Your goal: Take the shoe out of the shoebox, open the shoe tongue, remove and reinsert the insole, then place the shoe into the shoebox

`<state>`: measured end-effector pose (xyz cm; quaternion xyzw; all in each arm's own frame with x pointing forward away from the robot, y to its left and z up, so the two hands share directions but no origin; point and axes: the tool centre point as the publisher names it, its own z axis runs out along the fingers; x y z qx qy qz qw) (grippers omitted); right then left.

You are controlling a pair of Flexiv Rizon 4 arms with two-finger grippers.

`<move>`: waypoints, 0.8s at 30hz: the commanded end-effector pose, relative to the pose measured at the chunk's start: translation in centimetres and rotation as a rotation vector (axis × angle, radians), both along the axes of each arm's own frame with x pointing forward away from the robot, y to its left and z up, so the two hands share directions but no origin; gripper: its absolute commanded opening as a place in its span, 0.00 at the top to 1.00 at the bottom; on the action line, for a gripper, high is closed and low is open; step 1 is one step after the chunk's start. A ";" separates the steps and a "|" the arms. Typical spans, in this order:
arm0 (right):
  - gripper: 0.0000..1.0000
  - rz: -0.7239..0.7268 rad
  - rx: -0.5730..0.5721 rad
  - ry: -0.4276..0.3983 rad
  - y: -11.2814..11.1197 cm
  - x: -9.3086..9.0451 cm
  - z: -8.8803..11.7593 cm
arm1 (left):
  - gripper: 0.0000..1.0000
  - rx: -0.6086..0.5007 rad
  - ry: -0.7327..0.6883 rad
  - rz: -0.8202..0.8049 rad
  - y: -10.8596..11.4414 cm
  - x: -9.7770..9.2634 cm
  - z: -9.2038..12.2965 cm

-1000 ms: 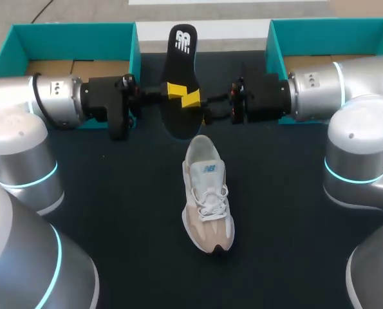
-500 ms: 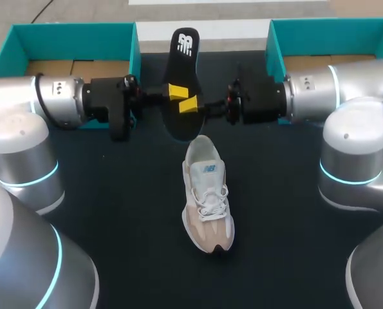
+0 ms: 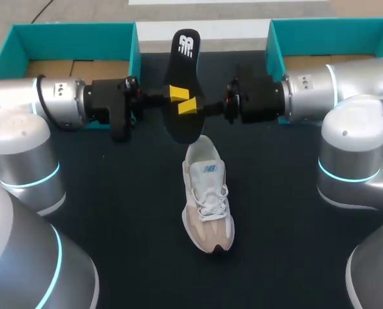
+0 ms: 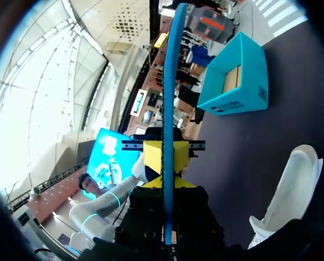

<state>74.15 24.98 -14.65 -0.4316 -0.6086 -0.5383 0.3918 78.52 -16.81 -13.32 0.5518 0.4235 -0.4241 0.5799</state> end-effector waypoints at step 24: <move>1.00 -0.033 0.018 -0.183 -0.7 1.4 -1.2 | 0.00 0.106 0.417 0.105 5.1 1.1 -3.6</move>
